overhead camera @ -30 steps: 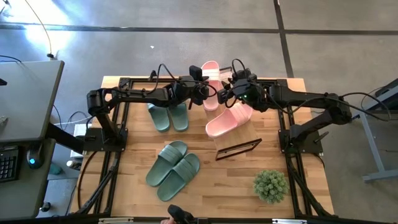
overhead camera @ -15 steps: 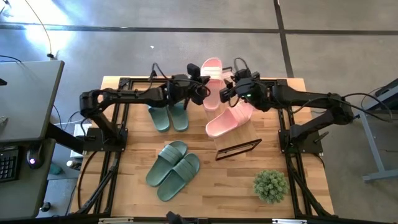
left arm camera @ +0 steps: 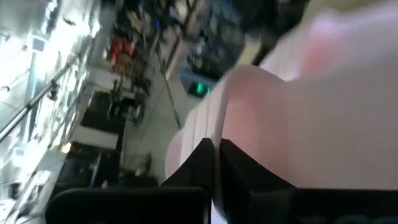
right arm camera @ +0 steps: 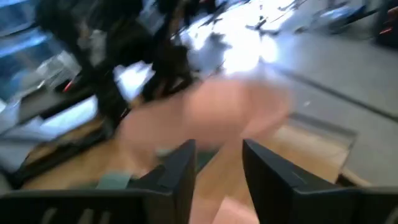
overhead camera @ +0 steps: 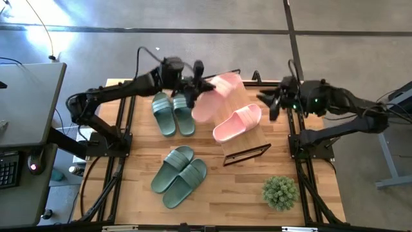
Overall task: Pick and place slides into the shelf
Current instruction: Put the pink slide on the shelf
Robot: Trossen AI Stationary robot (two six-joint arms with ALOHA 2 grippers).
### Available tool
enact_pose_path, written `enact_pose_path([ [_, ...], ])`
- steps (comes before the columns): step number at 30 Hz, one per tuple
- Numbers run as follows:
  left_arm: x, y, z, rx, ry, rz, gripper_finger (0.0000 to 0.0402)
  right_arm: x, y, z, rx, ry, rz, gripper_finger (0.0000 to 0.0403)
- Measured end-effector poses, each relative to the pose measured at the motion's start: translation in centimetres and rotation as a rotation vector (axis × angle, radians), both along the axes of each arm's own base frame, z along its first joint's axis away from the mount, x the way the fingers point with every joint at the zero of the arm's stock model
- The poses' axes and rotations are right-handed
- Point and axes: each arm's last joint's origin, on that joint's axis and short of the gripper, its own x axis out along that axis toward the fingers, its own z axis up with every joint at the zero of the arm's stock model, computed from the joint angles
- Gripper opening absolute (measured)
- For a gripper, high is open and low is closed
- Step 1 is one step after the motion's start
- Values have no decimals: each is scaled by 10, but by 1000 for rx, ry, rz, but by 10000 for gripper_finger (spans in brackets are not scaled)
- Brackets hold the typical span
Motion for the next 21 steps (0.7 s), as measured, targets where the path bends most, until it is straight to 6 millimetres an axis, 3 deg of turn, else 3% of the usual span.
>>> enact_pose_path([
  [6, 5, 28, 22, -9, 82, -59, 1, -5, 13, -26, 37, 66, 138, 12],
  [13, 28, 48, 1, -15, 169, -168, 0, -14, 21, -48, 67, 141, 102, 2],
  [21, 46, 60, -33, -1, 232, -209, 0, -44, 13, -74, 110, 271, -200, 0],
])
